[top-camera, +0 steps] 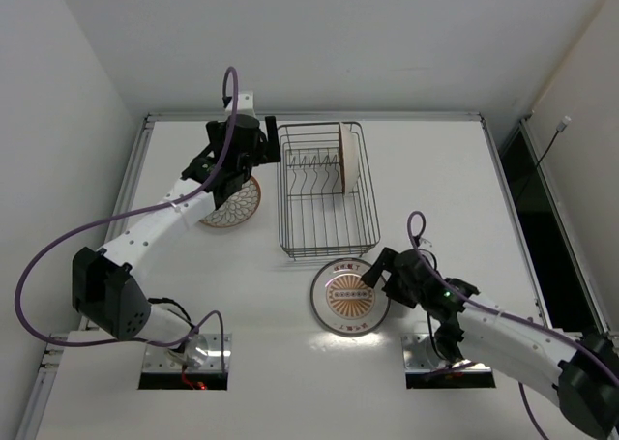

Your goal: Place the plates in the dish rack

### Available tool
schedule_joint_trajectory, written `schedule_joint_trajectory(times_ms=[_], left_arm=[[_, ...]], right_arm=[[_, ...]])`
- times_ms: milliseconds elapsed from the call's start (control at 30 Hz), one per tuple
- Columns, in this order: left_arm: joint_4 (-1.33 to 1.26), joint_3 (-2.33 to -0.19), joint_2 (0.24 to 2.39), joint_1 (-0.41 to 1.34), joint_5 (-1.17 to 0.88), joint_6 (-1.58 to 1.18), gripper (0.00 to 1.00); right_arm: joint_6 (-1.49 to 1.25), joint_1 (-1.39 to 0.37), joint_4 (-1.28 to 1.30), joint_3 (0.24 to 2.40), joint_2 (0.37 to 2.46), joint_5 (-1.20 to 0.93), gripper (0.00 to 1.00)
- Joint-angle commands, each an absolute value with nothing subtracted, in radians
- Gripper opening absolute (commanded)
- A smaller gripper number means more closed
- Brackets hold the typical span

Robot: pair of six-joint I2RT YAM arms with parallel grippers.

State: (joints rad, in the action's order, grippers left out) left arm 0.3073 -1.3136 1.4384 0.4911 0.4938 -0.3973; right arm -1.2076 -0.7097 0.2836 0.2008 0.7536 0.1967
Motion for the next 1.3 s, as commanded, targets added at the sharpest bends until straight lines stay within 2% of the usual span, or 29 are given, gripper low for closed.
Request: schedule_joint_trajectory(times_ms=[0, 167, 200, 267, 300, 467, 500, 633, 900, 1100, 1267], left_arm=[[0.296, -1.345, 1.436, 0.485, 0.499, -0.402, 1.0], [0.296, -1.345, 1.436, 0.485, 0.508, -0.402, 1.0], [0.296, -1.354, 1.436, 0.485, 0.508, -0.402, 1.0], [0.305, -1.355, 1.436, 0.485, 0.508, -0.402, 1.0], [0.305, -1.355, 1.436, 0.485, 0.508, -0.402, 1.0], [0.305, -1.355, 1.436, 0.485, 0.517, -0.402, 1.0], [0.305, -1.355, 1.436, 0.485, 0.517, -0.402, 1.0], [0.305, -1.355, 1.436, 0.485, 0.517, -0.402, 1.0], [0.305, -1.355, 1.445, 0.485, 0.526, -0.402, 1.0], [0.314, -1.355, 1.445, 0.485, 0.526, -0.402, 1.0], [0.314, -1.355, 1.454, 0.485, 0.526, -0.402, 1.0]], right_arm=[[-1.305, -0.716, 0.18, 0.141, 0.798, 0.141, 0.96], [-1.315, -0.716, 0.211, 0.143, 0.772, 0.152, 0.86], [-1.315, -0.716, 0.212, 0.143, 0.772, 0.152, 0.78], [-1.327, -0.716, 0.212, 0.131, 0.762, 0.143, 0.68], [-1.327, -0.716, 0.212, 0.12, 0.762, 0.129, 0.56], [-1.336, -0.716, 0.242, 0.12, 0.712, 0.107, 0.26], [-1.336, -0.716, 0.253, 0.12, 0.689, 0.107, 0.16], [-1.324, -0.716, 0.331, 0.14, 0.628, 0.107, 0.0], [-1.292, -0.716, 0.459, 0.196, 0.503, 0.117, 0.0], [-1.227, -0.716, 0.564, 0.265, 0.505, 0.141, 0.0], [-1.252, -0.716, 0.505, 0.206, 0.529, 0.101, 0.0]])
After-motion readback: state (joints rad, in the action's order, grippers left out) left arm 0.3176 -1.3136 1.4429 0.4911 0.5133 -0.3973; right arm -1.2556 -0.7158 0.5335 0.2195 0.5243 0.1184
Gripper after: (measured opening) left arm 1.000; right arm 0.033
